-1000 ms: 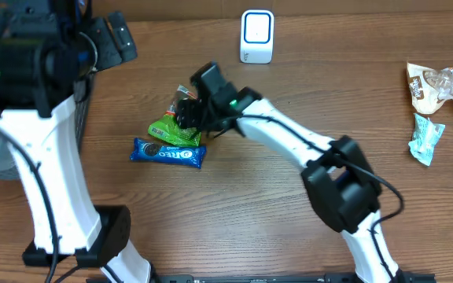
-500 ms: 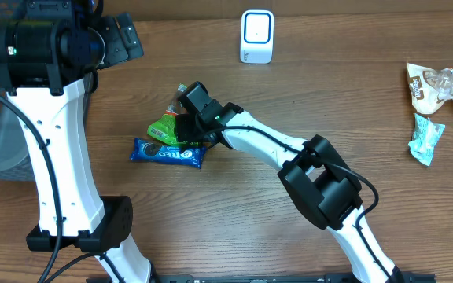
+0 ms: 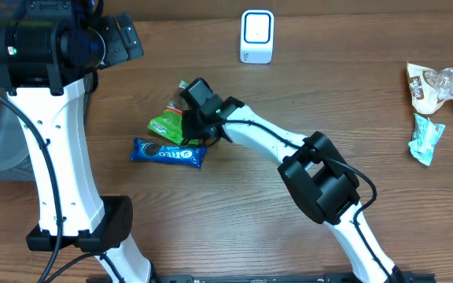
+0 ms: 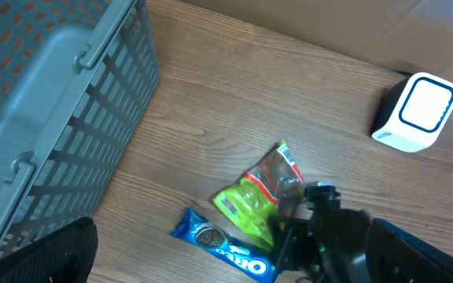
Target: Scan the item barcode
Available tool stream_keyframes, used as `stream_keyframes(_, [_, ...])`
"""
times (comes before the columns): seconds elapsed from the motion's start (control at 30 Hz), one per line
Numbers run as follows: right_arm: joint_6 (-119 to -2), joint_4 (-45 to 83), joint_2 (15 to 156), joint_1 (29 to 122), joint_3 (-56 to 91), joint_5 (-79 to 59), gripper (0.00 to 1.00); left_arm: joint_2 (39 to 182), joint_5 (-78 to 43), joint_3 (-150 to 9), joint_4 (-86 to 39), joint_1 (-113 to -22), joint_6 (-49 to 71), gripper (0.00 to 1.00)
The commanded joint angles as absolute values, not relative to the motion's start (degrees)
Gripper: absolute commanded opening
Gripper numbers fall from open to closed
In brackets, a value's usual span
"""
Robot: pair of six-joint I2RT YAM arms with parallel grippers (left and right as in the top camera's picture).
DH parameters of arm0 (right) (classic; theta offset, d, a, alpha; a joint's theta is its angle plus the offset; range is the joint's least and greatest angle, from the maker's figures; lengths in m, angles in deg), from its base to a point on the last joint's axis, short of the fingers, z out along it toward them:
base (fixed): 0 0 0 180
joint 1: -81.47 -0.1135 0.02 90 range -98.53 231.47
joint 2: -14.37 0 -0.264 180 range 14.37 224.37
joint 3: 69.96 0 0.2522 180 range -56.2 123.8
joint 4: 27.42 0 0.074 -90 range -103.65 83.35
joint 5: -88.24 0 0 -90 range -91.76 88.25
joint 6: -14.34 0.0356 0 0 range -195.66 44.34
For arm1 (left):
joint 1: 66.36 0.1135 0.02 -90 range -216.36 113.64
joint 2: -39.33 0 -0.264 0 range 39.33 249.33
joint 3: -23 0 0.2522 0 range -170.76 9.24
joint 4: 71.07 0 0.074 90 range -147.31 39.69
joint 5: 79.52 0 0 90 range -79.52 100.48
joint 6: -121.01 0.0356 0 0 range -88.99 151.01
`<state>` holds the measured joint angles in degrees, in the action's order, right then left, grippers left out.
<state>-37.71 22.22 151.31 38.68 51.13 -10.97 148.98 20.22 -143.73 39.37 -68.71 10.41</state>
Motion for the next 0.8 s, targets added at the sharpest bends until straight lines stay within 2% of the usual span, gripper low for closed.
stream_keyframes(0.0, [-37.53, 28.58, 153.28, 43.12, 51.35, -11.19, 0.04, 148.74, 21.4, -143.75, 39.48, -68.62, 10.87, 1.0])
stream_keyframes(0.1, [-41.4, 36.15, 151.25, 46.11, 53.84, -14.03, 0.04, 148.74, 21.4, -143.75, 39.48, -68.62, 10.85, 1.0])
stream_keyframes(0.33, [-59.72, 61.35, 148.08, 53.79, 60.64, -17.33, 0.05, 148.74, 21.4, -143.75, 39.48, -68.62, 10.85, 1.0])
stream_keyframes(0.4, [-64.57, 65.98, 148.08, 55.42, 61.99, -17.31, 0.17, 148.74, 21.4, -143.75, 39.48, -68.62, 10.87, 1.0])
stream_keyframes(0.47, [-68.88, 69.19, 148.08, 56.85, 62.95, -17.28, 0.36, 148.74, 21.4, -143.75, 39.48, -68.62, 10.85, 1.0])
stream_keyframes(0.5, [-69.75, 70.05, 148.06, 57.33, 63.46, -17.31, 0.4, 148.74, 21.4, -143.75, 39.48, -68.62, 10.85, 1.0])
stream_keyframes(0.67, [-70.78, 73.11, 148.06, 60.34, 69.38, -17.33, 0.5, 148.74, 21.4, -143.75, 39.48, -68.62, 10.85, 1.0])
stream_keyframes(0.77, [-65.77, 73.43, 148.06, 62.2, 73.12, -20.19, 0.59, 148.74, 21.4, -143.75, 39.48, -68.62, 10.87, 1.0])
